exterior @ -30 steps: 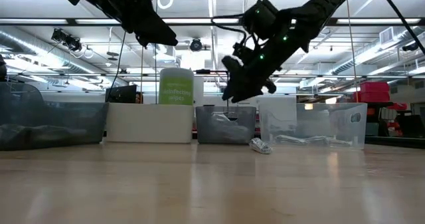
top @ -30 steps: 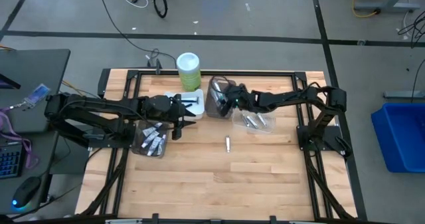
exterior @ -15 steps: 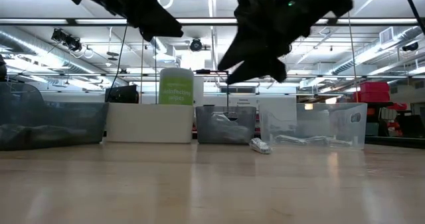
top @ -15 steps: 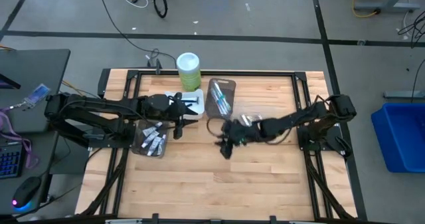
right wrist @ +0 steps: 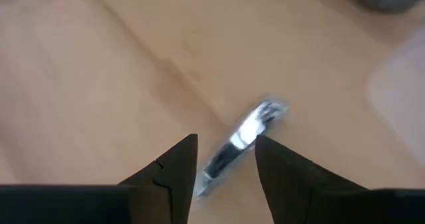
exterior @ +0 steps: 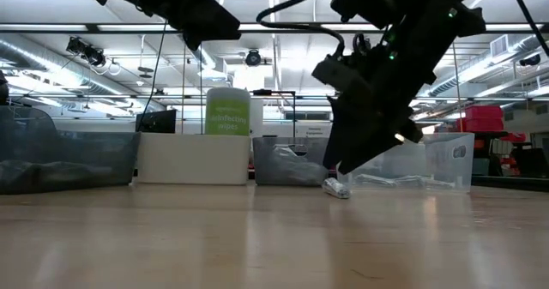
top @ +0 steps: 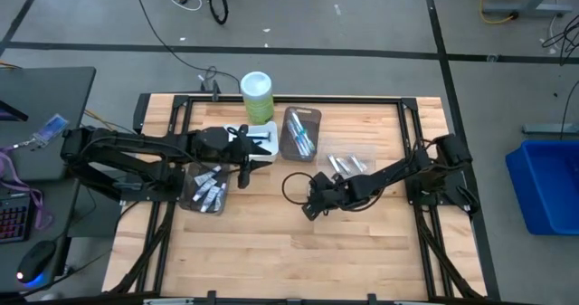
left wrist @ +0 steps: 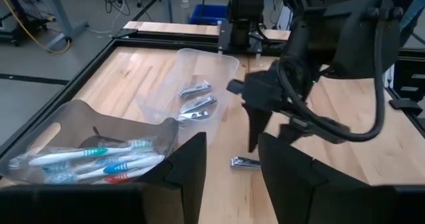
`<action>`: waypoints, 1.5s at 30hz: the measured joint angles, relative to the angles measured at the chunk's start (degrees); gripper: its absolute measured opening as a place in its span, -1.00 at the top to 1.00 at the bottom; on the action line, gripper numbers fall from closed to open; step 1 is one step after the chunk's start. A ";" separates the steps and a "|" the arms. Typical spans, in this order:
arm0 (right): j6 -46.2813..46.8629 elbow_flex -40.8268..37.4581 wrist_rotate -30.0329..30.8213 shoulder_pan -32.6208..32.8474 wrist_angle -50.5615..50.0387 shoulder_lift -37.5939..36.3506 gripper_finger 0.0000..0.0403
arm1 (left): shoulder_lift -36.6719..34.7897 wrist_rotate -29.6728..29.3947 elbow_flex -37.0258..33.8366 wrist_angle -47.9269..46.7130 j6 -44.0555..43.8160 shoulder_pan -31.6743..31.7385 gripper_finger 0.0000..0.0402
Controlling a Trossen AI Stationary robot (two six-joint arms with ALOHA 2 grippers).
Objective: Pick & Place Travel size toiletries
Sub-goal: Put the silver nail cutter into the transparent bin
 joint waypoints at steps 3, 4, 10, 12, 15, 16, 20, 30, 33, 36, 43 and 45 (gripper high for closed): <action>1.36 0.00 1.99 -0.92 -1.91 0.03 0.21 | 0.02 0.02 0.00 -0.11 -0.08 0.01 0.27; 1.77 0.00 2.06 -1.21 -1.50 0.31 0.20 | 0.02 0.02 0.00 -0.10 -0.08 0.01 0.27; 1.82 0.02 0.17 -2.04 1.97 3.51 0.17 | 0.00 0.04 0.00 -0.15 0.40 -0.01 0.27; 1.78 0.02 -0.50 -2.04 3.06 4.70 0.18 | 0.02 0.04 0.00 -0.47 0.32 0.02 0.27; 0.36 0.14 0.36 -1.83 3.44 5.60 0.23 | 0.02 0.07 0.00 -0.48 0.35 0.01 0.27; -0.79 0.15 0.55 -1.70 3.42 5.74 0.26 | 0.02 0.08 0.00 -0.50 0.36 0.02 0.27; -3.33 0.14 1.92 -1.19 3.32 5.92 0.44 | 0.00 0.07 0.00 -0.48 1.09 0.02 0.27; -10.07 -0.11 -6.34 -0.91 8.10 3.67 0.77 | 0.02 0.07 0.00 -0.46 1.08 0.02 0.27; -13.60 -0.09 -5.86 -1.03 7.16 -0.95 0.76 | 0.02 0.07 0.00 -0.44 1.43 0.01 0.27; -16.69 -0.11 -3.85 -2.02 4.98 -7.06 0.76 | 0.01 0.06 0.00 -0.38 1.52 0.01 0.27; -22.01 0.00 14.29 -2.99 -11.33 -22.36 0.75 | 0.02 0.06 0.00 -0.49 1.39 -0.01 0.27; -19.50 0.00 17.40 -4.29 -16.76 -24.47 0.75 | 0.01 0.04 0.00 -0.48 1.36 0.00 0.27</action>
